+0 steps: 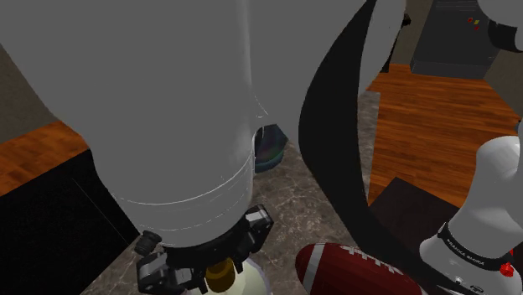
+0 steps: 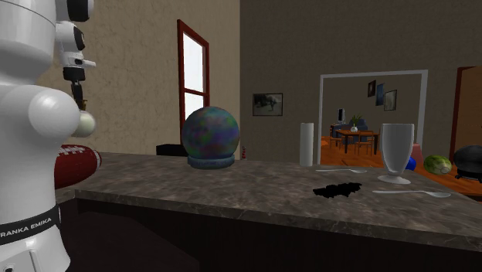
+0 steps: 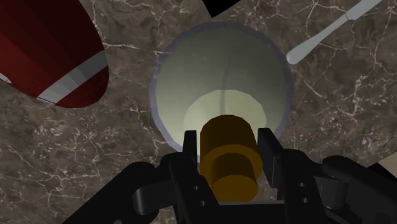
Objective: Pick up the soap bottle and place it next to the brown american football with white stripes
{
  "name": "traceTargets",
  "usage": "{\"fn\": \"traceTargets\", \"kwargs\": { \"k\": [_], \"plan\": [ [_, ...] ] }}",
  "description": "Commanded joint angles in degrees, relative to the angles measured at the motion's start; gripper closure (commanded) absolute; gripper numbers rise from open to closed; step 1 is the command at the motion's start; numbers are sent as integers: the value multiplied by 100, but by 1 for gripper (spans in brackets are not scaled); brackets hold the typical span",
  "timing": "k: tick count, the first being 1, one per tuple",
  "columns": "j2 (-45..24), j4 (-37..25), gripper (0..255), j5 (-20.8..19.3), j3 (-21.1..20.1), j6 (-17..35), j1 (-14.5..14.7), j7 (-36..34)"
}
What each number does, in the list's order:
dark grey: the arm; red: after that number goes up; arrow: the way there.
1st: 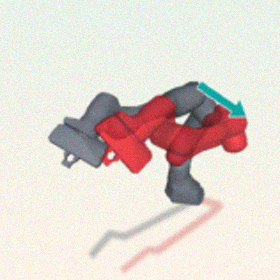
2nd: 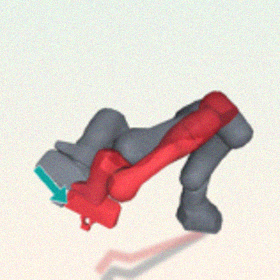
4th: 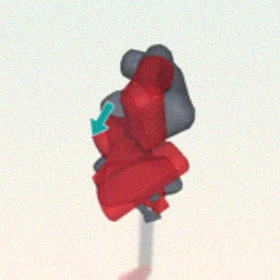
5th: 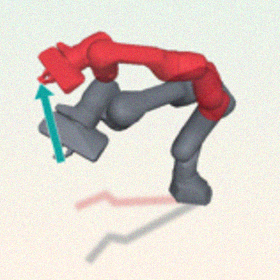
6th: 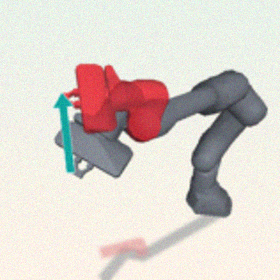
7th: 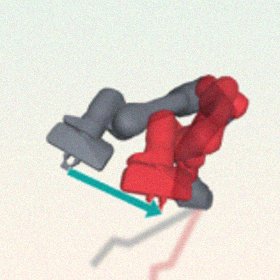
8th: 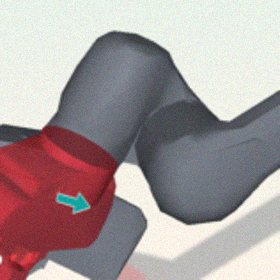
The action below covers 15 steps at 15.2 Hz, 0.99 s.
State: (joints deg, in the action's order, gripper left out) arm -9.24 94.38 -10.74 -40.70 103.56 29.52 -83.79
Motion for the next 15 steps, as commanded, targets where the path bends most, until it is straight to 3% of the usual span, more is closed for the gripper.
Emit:
{"fn": "traceTargets", "kwargs": {
  "k": [1, 15],
  "plan": [
    [15, 180, 255, 3, 9, 175, -21, -3],
    [-176, 1058, 255, -195, 64, 1184, -17, -195]
  ]
}}
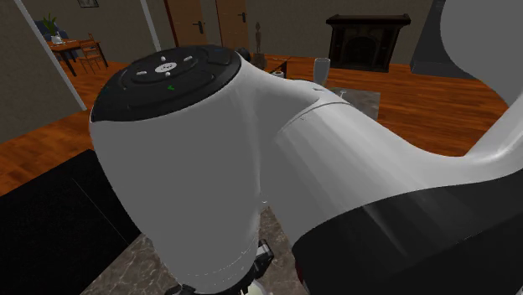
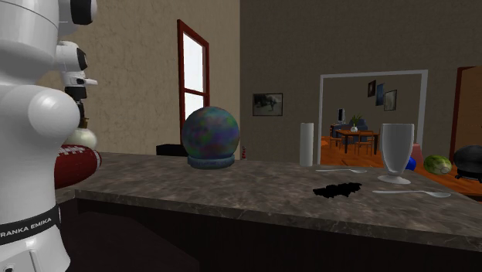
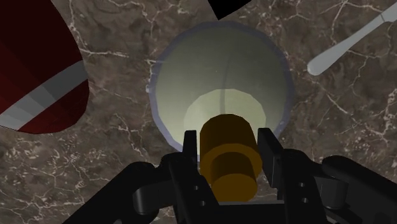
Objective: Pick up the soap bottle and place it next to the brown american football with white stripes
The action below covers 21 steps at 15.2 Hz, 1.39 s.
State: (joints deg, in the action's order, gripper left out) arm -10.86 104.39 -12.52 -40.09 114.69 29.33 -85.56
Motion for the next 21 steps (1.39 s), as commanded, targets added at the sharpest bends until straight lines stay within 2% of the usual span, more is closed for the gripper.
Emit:
{"fn": "traceTargets", "kwargs": {
  "k": [1, 10, 18, 19, 21],
  "plan": [
    [-38, 109, 255, -41, 10, 140, 6, -38],
    [-315, 509, 255, -308, 89, 735, 67, -247],
    [-331, 526, 255, -322, 97, 764, 74, -259],
    [-326, 533, 0, -319, 97, 767, 70, -255],
    [-348, 514, 0, -336, 96, 762, 91, -282]
  ]
}}
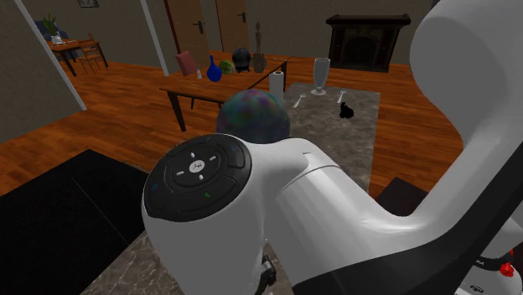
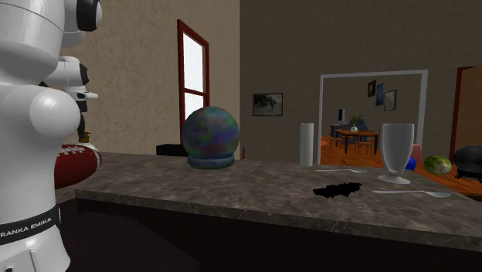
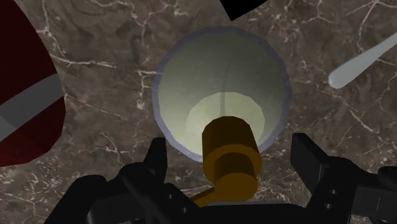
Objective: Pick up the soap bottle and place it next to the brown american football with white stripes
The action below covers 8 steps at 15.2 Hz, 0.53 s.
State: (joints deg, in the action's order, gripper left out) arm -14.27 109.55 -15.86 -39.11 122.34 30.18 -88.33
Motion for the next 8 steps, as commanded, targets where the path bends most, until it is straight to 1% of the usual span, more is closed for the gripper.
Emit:
{"fn": "traceTargets", "kwargs": {
  "k": [1, 3, 7, 8],
  "plan": [
    [-5, 2, 0, -1, -2, 0, 5, -5],
    [11, 10, 0, 12, -1, -1, -11, 18],
    [350, -353, 0, 321, -107, -609, -73, 219],
    [350, -353, 0, 321, -106, -609, -72, 220]
  ]
}}
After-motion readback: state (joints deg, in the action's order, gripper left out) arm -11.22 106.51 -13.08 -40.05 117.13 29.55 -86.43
